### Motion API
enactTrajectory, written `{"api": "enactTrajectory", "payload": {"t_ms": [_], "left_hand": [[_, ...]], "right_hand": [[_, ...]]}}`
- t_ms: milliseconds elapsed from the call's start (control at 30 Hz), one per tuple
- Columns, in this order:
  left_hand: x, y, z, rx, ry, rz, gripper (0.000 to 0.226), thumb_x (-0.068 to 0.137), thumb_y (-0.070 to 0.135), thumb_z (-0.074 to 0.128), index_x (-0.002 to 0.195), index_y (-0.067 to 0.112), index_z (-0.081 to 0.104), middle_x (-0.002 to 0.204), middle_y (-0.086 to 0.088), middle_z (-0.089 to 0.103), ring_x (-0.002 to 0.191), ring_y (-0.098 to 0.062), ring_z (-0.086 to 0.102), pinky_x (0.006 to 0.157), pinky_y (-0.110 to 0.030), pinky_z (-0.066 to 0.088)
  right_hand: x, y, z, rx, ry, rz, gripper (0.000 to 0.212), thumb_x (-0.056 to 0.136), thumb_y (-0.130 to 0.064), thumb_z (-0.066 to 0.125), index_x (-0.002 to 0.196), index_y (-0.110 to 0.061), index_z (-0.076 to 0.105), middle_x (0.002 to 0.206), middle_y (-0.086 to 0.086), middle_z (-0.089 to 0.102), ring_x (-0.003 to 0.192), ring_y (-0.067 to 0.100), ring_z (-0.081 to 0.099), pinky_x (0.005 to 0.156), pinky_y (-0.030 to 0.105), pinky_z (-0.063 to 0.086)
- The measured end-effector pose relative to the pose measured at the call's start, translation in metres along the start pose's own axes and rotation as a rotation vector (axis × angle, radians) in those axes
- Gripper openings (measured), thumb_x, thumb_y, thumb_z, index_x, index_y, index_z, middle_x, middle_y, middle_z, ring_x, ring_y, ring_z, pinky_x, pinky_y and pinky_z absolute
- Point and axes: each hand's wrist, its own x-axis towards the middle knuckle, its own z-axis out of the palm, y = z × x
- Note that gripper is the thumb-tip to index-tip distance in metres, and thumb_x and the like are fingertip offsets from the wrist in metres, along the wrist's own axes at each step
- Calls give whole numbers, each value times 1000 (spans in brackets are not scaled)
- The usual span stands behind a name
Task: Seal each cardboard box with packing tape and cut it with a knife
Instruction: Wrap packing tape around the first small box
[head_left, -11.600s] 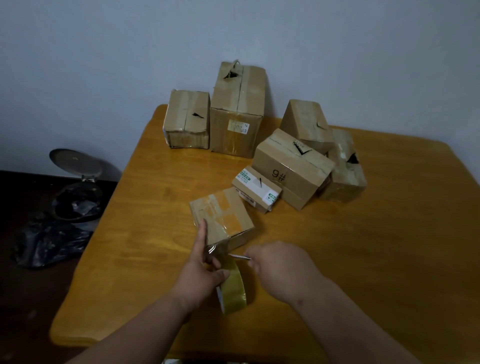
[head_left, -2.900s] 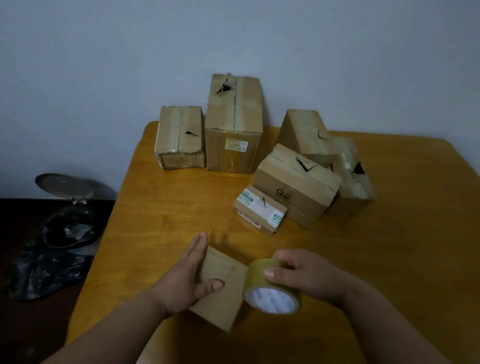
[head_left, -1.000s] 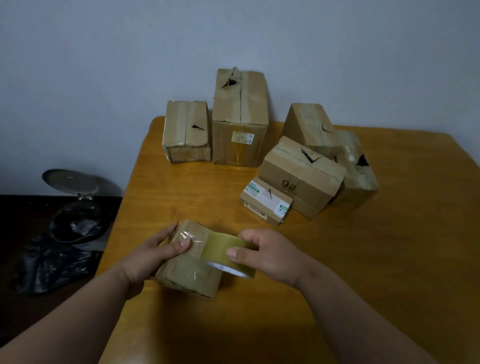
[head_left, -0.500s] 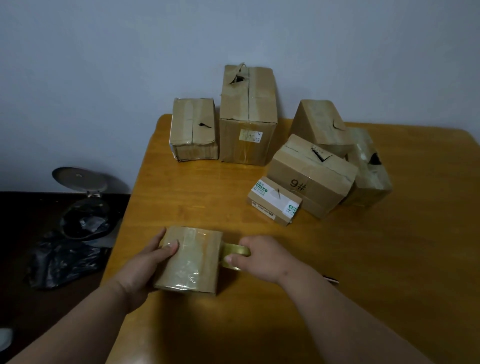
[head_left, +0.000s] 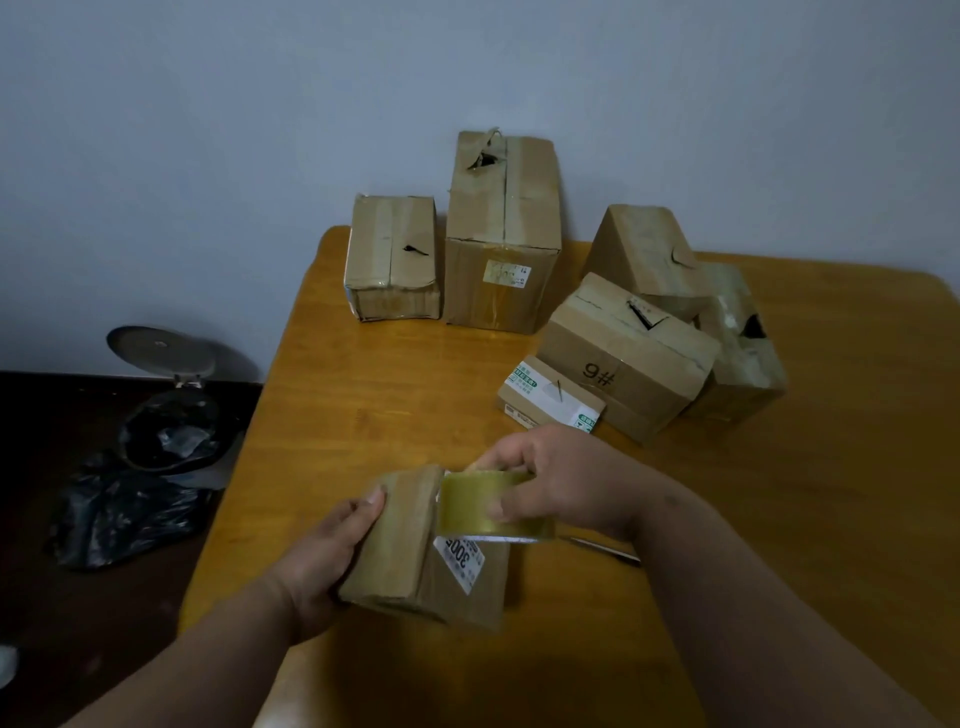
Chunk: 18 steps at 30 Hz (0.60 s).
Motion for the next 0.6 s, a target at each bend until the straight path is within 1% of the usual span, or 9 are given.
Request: {"api": "enactTrajectory", "payload": {"t_ms": [67, 167, 233, 300, 367, 400, 467, 533, 600], "left_hand": [[1, 1, 5, 78, 109, 93, 69, 74, 61, 65, 135, 31, 50, 123, -11, 64, 106, -34, 65, 87, -53, 55], [-5, 22, -1, 378, 259, 294, 55, 89, 50, 57, 141, 46, 39, 134, -2, 52, 106, -21, 58, 80, -40, 52], [-13, 34, -4, 522, 171, 316, 49, 90, 56, 56, 137, 51, 41, 141, 4, 48, 114, -16, 52, 88, -38, 47], [-25, 40, -2, 512, 23, 200, 77, 72, 78, 58, 141, 51, 36, 140, 15, 42, 127, -16, 42, 95, -38, 41], [-33, 41, -6, 434, -72, 108, 105, 55, 76, 66, 148, 47, 27, 142, 19, 35, 139, -17, 30, 102, -43, 36], [-36, 41, -9, 394, -107, 85, 112, 51, 70, 71, 150, 45, 24, 148, 17, 31, 142, -18, 26, 105, -47, 34], [-39, 39, -12, 380, -170, 54, 122, 48, 56, 81, 151, 46, 18, 154, 10, 33, 140, -23, 31, 106, -50, 32], [-37, 34, -9, 468, -199, 51, 126, 52, 46, 88, 151, 51, 10, 147, 7, 47, 131, -23, 46, 106, -48, 36], [-32, 27, -5, 482, -177, 68, 126, 53, 41, 92, 149, 53, 11, 135, 7, 60, 120, -21, 59, 101, -44, 46]], "right_hand": [[6, 4, 2, 66, 64, -26, 19, 82, -18, 75, 99, -18, 71, 92, 3, 73, 84, 14, 68, 76, 29, 53], [13, 11, 13, 114, 114, -30, 18, 75, -38, 81, 76, -26, 67, 73, -9, 69, 70, 4, 65, 65, 24, 50], [17, 13, 24, 171, 127, -38, 25, 70, -49, 81, 70, -29, 66, 68, -11, 69, 64, 1, 65, 58, 19, 47], [22, 12, 35, 189, 158, -56, 40, 64, -63, 78, 77, -26, 67, 72, -5, 72, 66, 7, 68, 58, 24, 51], [24, 10, 42, 171, 189, -67, 64, 59, -73, 72, 85, -15, 67, 81, 4, 73, 73, 19, 70, 65, 38, 54], [25, 10, 44, 160, 196, -74, 68, 59, -76, 69, 85, -13, 65, 80, 5, 71, 72, 21, 68, 64, 41, 53], [27, 10, 45, 151, 203, -83, 57, 63, -76, 67, 79, -21, 61, 74, -2, 65, 67, 11, 61, 61, 32, 47], [30, 7, 49, 148, 188, -75, 50, 69, -72, 67, 80, -24, 60, 76, -2, 66, 70, 8, 62, 62, 28, 47], [33, 5, 52, 146, 183, -74, 51, 75, -68, 66, 83, -18, 60, 75, -1, 64, 69, 9, 61, 62, 30, 47]]}}
